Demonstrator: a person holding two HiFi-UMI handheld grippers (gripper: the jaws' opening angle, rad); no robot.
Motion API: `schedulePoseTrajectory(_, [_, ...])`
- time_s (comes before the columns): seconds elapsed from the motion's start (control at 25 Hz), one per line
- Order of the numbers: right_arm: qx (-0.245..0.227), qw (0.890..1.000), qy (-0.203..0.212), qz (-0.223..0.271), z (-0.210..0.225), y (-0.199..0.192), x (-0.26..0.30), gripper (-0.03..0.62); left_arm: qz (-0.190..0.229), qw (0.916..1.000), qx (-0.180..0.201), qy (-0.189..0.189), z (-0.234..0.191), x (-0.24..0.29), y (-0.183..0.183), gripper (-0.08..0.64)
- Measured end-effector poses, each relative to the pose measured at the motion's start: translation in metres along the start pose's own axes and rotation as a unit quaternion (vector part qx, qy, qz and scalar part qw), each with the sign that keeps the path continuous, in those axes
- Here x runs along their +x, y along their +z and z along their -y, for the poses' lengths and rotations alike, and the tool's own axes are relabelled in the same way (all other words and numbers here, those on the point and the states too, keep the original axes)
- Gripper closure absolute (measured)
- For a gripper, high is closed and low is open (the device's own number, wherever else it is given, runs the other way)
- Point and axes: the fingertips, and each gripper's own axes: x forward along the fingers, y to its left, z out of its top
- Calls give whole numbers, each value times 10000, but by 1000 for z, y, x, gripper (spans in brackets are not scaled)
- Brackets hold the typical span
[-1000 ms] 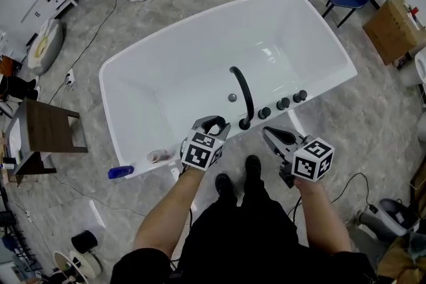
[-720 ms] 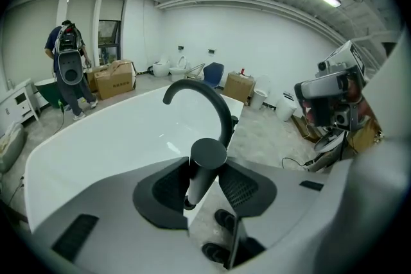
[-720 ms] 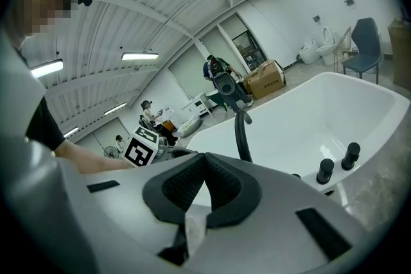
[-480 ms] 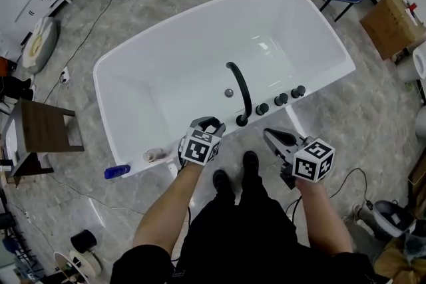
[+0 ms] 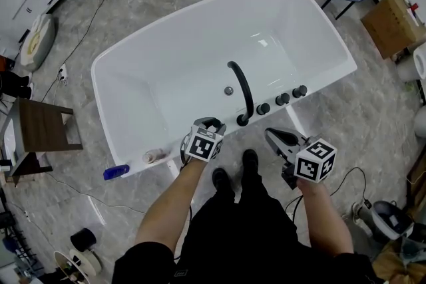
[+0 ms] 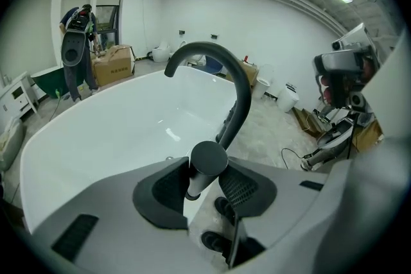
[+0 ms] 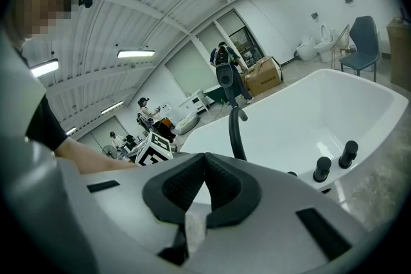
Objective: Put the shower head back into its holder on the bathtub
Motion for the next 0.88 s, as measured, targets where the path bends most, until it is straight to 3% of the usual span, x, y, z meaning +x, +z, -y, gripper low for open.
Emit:
schedulePoseTrajectory(0.52, [59,10000,-68,1,7,1,0,575,-266,9996,-30,25,-7,15,-23,403])
schedulePoseTrajectory(0.88, [155,9999,-54,-41,13,-5,-1,575,-278,9992,-279,-11,-5,20,-25,397])
